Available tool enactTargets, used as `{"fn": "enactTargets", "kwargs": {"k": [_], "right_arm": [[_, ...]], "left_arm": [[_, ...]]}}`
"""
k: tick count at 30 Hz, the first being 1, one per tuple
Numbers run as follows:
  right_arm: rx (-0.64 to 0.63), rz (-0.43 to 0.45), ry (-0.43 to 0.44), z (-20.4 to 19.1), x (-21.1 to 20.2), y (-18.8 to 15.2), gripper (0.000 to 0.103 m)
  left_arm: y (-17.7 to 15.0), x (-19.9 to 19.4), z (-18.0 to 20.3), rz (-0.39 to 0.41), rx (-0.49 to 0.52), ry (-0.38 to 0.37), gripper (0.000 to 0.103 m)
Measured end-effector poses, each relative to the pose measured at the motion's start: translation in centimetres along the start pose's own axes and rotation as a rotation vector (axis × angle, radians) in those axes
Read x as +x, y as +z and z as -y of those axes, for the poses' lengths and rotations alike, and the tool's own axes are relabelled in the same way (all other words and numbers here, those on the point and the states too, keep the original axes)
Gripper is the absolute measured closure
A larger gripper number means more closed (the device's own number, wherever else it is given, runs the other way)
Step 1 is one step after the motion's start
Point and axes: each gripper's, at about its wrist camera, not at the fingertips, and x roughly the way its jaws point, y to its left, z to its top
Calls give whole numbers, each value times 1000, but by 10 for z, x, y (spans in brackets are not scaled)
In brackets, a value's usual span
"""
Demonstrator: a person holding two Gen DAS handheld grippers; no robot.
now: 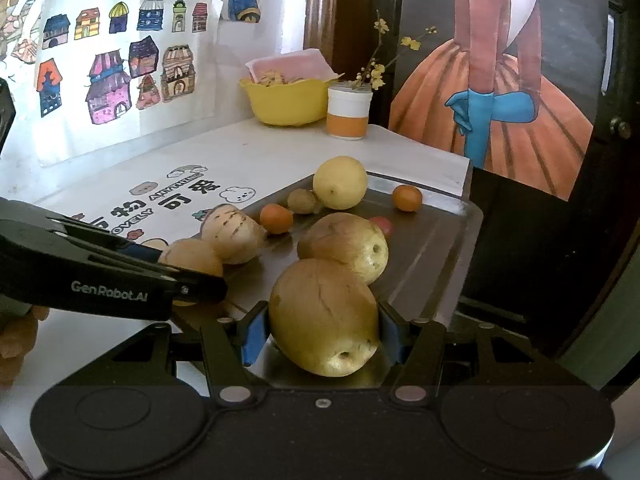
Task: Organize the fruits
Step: 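Lower both fruits onto the tray and open both tools to release them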
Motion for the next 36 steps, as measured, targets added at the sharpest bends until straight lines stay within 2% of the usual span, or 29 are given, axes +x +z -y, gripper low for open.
{"fn": "enactTargets", "kwargs": {"k": [25, 32, 36], "right_arm": [[45, 53, -21, 1, -6, -5, 43], [63, 68, -27, 2, -11, -6, 39], [64, 74, -32, 2, -15, -7, 33]], "left_arm": [[-1, -2, 1, -3, -6, 11, 53], [-3, -7, 2, -1, -10, 7, 50], [-3, -12, 1, 9, -13, 4, 46]]}}
